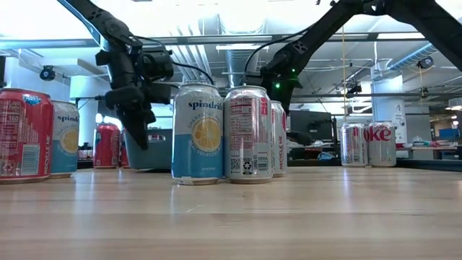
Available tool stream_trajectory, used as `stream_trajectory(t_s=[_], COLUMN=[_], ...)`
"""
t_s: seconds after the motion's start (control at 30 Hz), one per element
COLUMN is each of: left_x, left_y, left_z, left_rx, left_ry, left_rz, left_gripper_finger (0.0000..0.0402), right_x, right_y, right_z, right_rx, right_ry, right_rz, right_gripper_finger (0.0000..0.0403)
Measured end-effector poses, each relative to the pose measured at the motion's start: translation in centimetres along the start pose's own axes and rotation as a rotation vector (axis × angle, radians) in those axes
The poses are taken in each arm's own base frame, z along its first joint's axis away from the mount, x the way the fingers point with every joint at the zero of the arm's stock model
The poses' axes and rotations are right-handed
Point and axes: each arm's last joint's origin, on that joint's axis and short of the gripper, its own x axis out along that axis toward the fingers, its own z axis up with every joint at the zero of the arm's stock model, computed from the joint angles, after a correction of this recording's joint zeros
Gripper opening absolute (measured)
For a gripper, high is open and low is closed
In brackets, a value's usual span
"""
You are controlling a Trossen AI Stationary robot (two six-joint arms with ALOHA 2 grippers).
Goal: Sort soda cans
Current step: Adjust the bins
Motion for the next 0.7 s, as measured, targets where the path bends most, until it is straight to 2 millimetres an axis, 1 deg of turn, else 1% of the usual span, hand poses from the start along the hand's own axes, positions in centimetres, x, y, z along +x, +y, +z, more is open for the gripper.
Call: stream_trajectory(t_s=[0.17, 0.33, 0.57, 0.7], left_x=[0.0, 0.0, 0.0, 0.0], left_y=[0.0, 0.0, -0.1, -0.1], left_z=[0.0, 0.0, -0.4, -0.4], left_rx=[0.012, 0.041, 0.073, 0.075], left_ry=[0.002, 0.003, 0.037, 0.040], left_rz=[-0.001, -0.002, -0.017, -0.017], left_gripper_finger=[0.0001, 0.0001, 0.0001, 0.0001], right_x=[0.0, 0.0, 0.0, 0.0], right_y=[0.3, 0.6, 0.4, 0.4], right_z=[-0.4, -1.0, -1.2, -1.3], right_rx=[0.063, 0.070, 0.080, 0.079], right_ry=[-0.010, -0.013, 0.002, 0.026], right_rz=[-0.008, -0.018, -0.045, -0.034], right_gripper_finger=[0.0013, 0.0013, 0.0013, 0.0013])
